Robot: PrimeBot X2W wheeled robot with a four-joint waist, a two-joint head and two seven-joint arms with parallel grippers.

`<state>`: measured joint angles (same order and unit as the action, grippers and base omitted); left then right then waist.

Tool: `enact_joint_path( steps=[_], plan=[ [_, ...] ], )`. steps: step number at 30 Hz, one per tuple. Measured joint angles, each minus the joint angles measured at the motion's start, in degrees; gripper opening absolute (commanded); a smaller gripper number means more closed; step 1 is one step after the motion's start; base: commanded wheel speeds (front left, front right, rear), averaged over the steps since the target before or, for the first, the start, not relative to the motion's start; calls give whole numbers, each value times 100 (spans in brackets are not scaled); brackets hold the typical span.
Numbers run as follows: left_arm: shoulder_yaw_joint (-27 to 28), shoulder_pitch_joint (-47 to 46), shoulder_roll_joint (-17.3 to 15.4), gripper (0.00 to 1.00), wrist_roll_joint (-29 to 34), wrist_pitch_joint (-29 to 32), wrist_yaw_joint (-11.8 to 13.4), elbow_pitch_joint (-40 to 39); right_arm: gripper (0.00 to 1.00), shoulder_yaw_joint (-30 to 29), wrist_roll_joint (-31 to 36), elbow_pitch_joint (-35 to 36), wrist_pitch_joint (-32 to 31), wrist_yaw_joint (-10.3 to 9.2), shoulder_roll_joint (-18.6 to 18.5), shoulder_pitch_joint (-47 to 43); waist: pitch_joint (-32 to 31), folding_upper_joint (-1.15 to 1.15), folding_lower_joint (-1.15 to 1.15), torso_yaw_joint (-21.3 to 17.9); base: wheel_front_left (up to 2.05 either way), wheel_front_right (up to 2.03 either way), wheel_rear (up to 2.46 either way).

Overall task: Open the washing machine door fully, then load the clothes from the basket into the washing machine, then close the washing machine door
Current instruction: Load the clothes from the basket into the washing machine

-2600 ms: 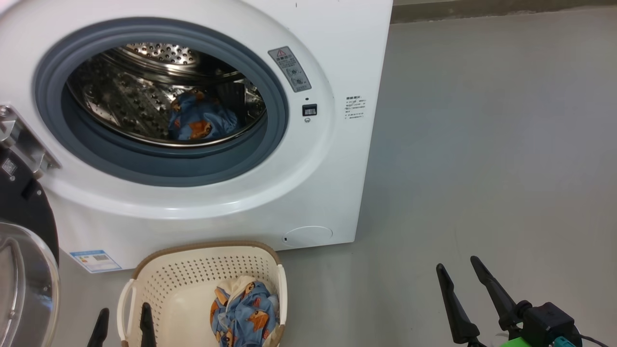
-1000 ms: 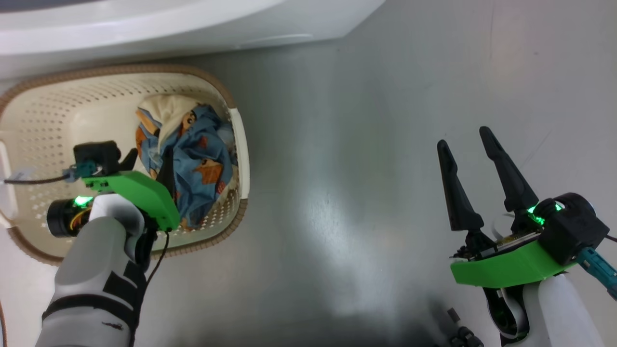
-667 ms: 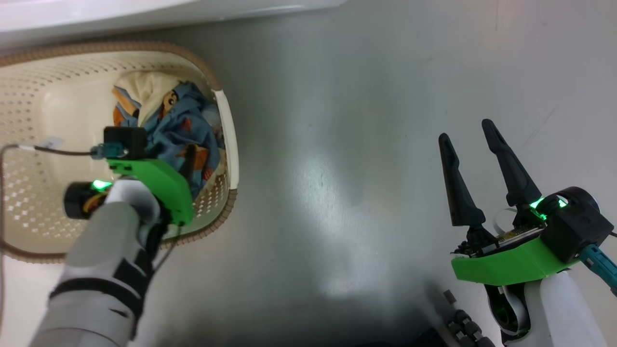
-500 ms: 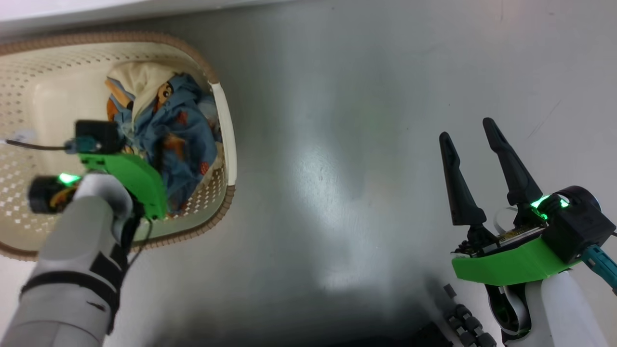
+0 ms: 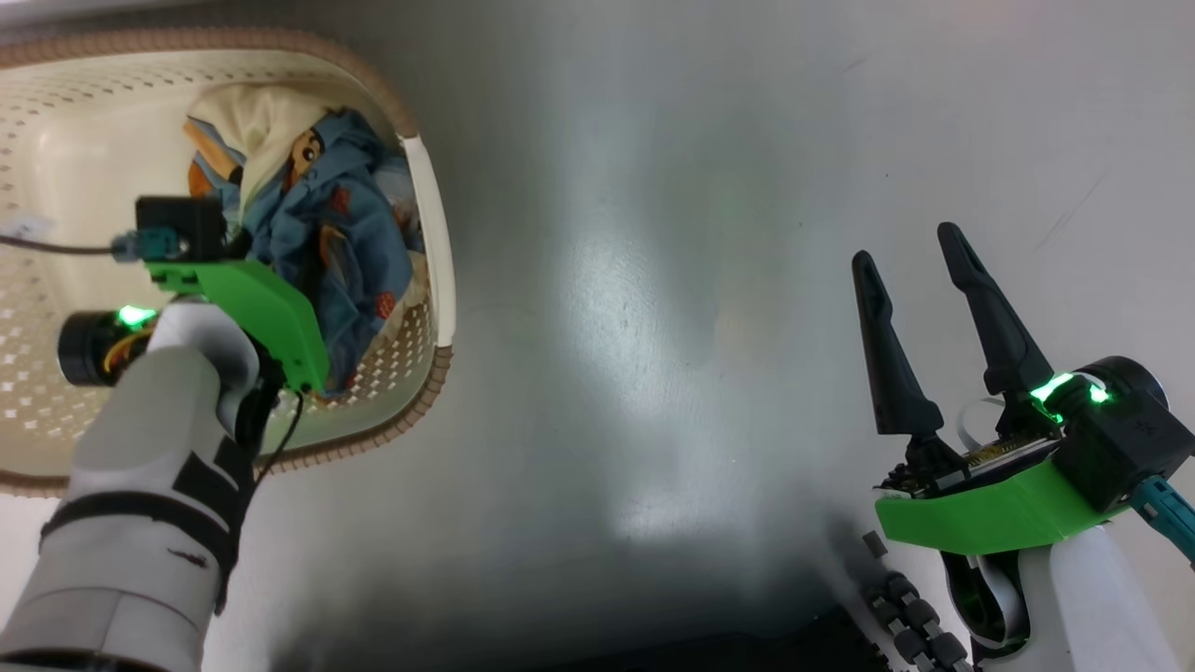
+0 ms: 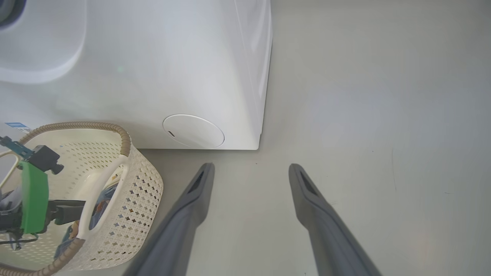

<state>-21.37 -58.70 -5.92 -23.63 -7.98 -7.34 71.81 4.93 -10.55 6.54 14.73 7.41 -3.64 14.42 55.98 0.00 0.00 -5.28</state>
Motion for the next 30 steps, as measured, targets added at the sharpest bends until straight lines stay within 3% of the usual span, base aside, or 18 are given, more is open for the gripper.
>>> enact_joint_path(
  steps=[7,8,9,10,17,30],
  plan=[
    [-5,-197,56,100,-334,348,0,59,100,0,38,46,0,0,0,-5,149,0,0,-36,0,0,0],
    [7,-215,90,80,-446,427,0,59,100,0,38,57,0,0,0,-5,158,0,0,-34,0,0,0],
    [-16,-231,116,29,-513,454,0,51,100,-1,38,63,0,0,0,-5,163,0,0,-33,0,0,0],
    [-22,-234,136,0,-572,457,0,21,100,-12,38,65,0,0,0,-5,162,0,0,-29,0,0,0],
    [-210,-203,119,0,-967,357,0,-264,100,-42,41,83,0,0,-2,0,21,0,0,15,0,0,0],
    [-571,574,-147,0,-1529,-588,0,-880,100,-67,38,-68,0,0,-36,125,-633,0,0,100,0,0,0]
  ],
)
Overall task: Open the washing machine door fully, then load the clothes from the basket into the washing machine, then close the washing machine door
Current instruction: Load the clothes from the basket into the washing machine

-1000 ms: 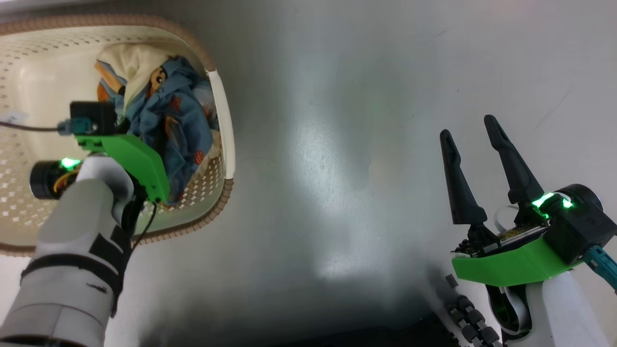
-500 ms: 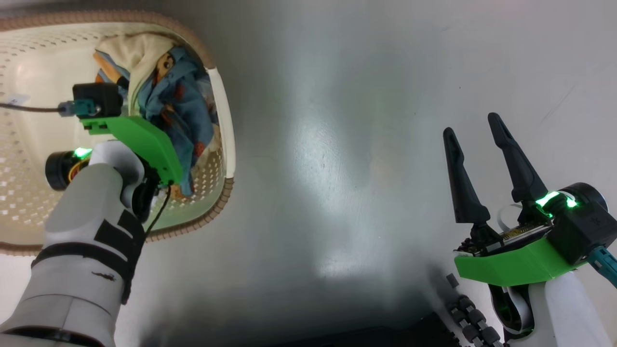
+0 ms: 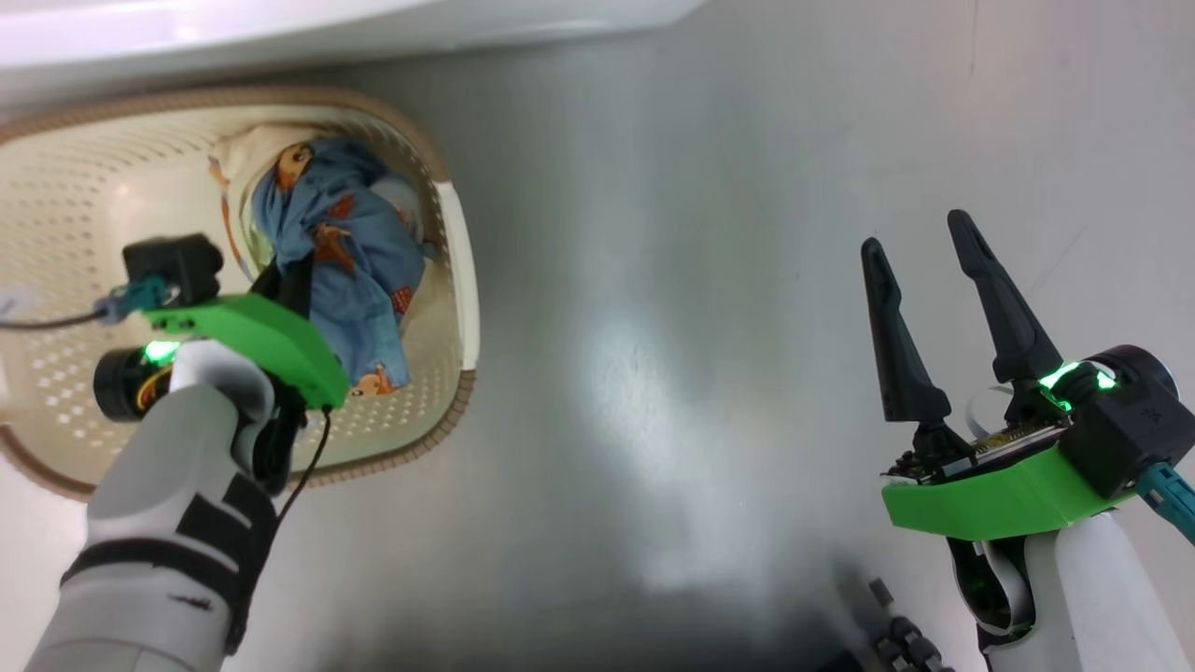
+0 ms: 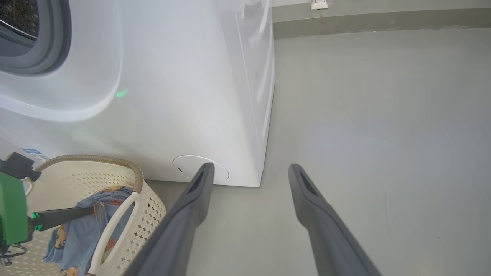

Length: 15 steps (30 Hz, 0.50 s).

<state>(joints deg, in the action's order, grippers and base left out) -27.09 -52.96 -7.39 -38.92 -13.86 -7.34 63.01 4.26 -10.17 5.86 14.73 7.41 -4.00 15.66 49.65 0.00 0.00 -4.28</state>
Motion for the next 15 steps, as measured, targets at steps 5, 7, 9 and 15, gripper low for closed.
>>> enact_joint_path(
  steps=[5,7,9,15],
  plan=[
    [243,398,-176,0,-40,-36,0,-648,100,5,-9,-113,0,0,-54,-12,-370,0,0,72,0,0,0],
    [509,633,-256,0,55,-38,2,-1037,100,8,-10,-170,0,0,-90,-28,-533,0,0,103,0,0,0],
    [755,928,-272,0,255,-62,13,-1411,100,12,-19,-220,0,0,-105,-55,-703,0,0,132,0,0,0],
    [1547,1891,-221,0,753,-62,163,-2692,100,30,-59,-344,0,0,-125,-192,-1240,0,0,203,0,0,0]
  ],
)
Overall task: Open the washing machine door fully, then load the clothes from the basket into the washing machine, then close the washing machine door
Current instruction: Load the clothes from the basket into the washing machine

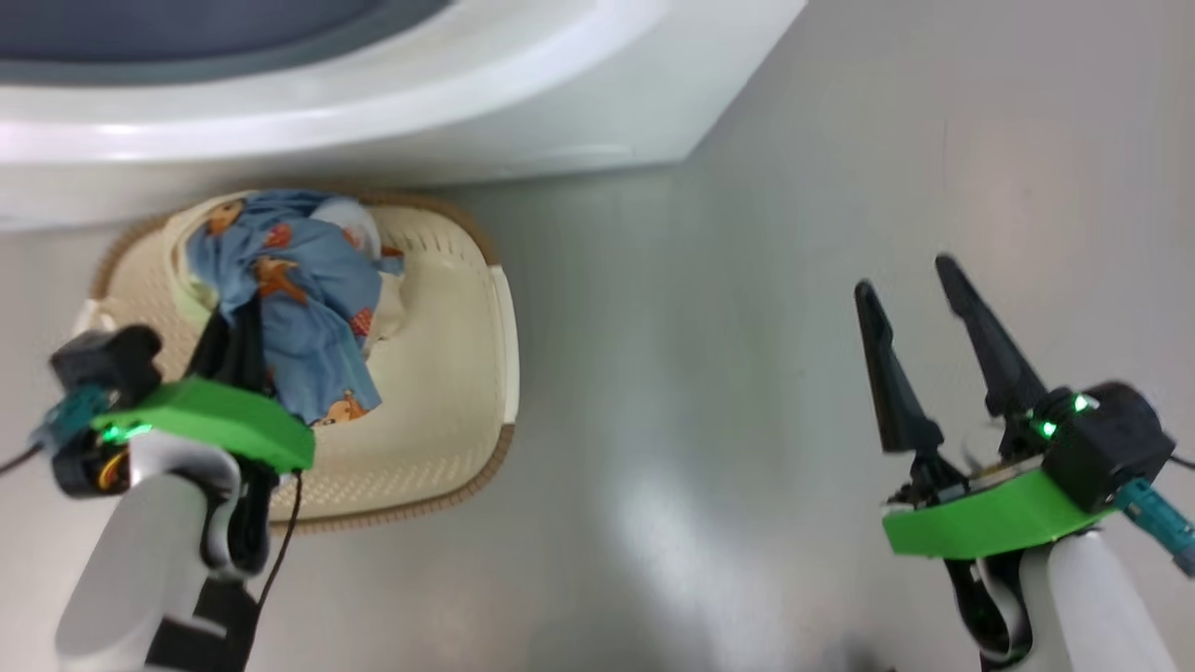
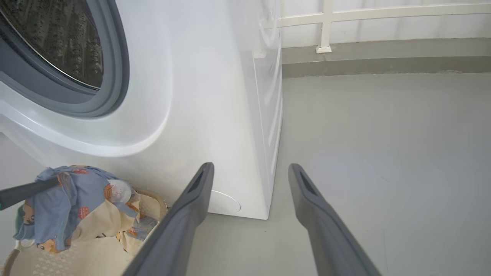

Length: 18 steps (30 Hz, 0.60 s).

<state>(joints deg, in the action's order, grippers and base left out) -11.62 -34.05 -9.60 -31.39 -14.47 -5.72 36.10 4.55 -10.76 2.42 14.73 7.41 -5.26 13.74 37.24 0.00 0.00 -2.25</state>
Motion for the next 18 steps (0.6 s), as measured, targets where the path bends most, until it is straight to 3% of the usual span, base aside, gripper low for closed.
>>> enact_joint_path(
  steps=[9,18],
  plan=[
    [987,1249,354,0,876,-15,34,-1872,100,48,-58,-238,0,0,-5,-361,-877,0,0,51,0,0,0],
    [1385,1969,469,0,1439,-15,-16,-2939,100,215,-163,-372,0,0,-2,-575,-1654,0,0,60,0,0,0]
  ],
)
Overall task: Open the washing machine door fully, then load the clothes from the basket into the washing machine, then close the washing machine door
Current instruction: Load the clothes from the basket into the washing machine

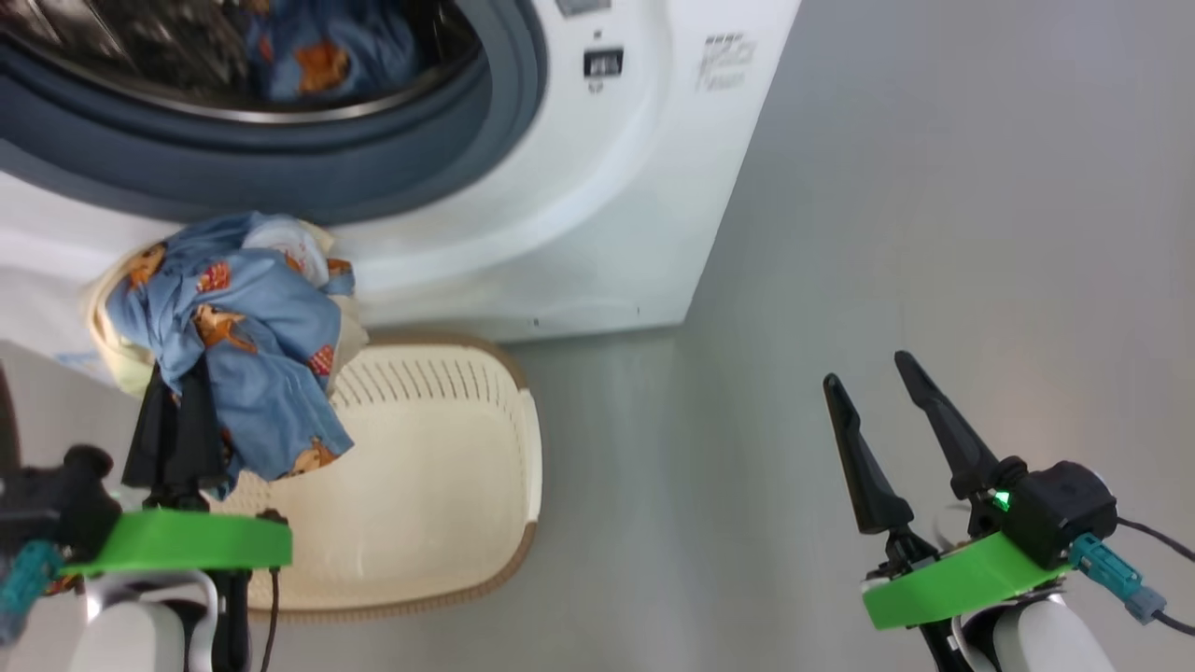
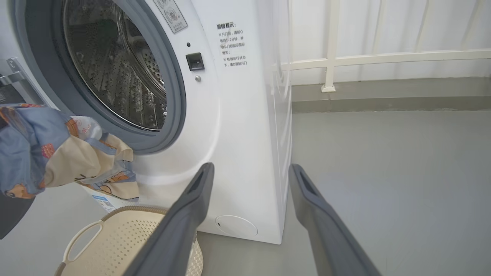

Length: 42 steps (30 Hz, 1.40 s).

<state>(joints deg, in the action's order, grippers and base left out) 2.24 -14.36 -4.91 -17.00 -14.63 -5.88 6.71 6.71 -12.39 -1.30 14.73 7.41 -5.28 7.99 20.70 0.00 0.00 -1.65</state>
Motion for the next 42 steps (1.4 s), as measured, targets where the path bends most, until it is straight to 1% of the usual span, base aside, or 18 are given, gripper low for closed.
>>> enact_joint_path(
  steps=[6,11,16,20,24,27,32,36,42],
  plan=[
    [159,480,51,0,337,-1,1,-667,100,82,-33,-86,0,0,2,-275,-548,0,0,-24,0,0,0],
    [327,847,58,0,576,-1,5,-1056,100,164,-33,-121,0,0,-3,-366,-973,0,0,-61,0,0,0],
    [437,1354,81,0,715,-1,9,-1376,100,183,-34,-157,0,0,-10,-661,-1367,0,0,-105,0,0,0],
    [576,1706,98,0,861,-1,59,-1636,100,190,-34,-160,0,0,-27,-815,-1647,0,0,-138,0,0,0],
    [591,1962,134,0,932,-1,59,-1845,100,174,-41,-145,-1,0,-42,-904,-1867,0,0,-153,0,0,0],
    [575,2132,202,0,971,-1,59,-1952,100,169,-40,-141,-1,0,-43,-1077,-1977,0,0,-131,0,0,0],
    [581,2294,214,0,972,-1,67,-1962,100,157,-40,-125,-1,0,-43,-1137,-2035,0,0,-74,0,0,0],
    [581,2308,218,0,972,-1,112,-1958,100,155,-40,-119,-1,0,-43,-1139,-2013,0,0,-82,0,0,0],
    [573,2352,221,0,971,-1,116,-1949,100,143,-40,-109,-1,0,-42,-1143,-1937,0,0,-98,0,0,0]
  ],
)
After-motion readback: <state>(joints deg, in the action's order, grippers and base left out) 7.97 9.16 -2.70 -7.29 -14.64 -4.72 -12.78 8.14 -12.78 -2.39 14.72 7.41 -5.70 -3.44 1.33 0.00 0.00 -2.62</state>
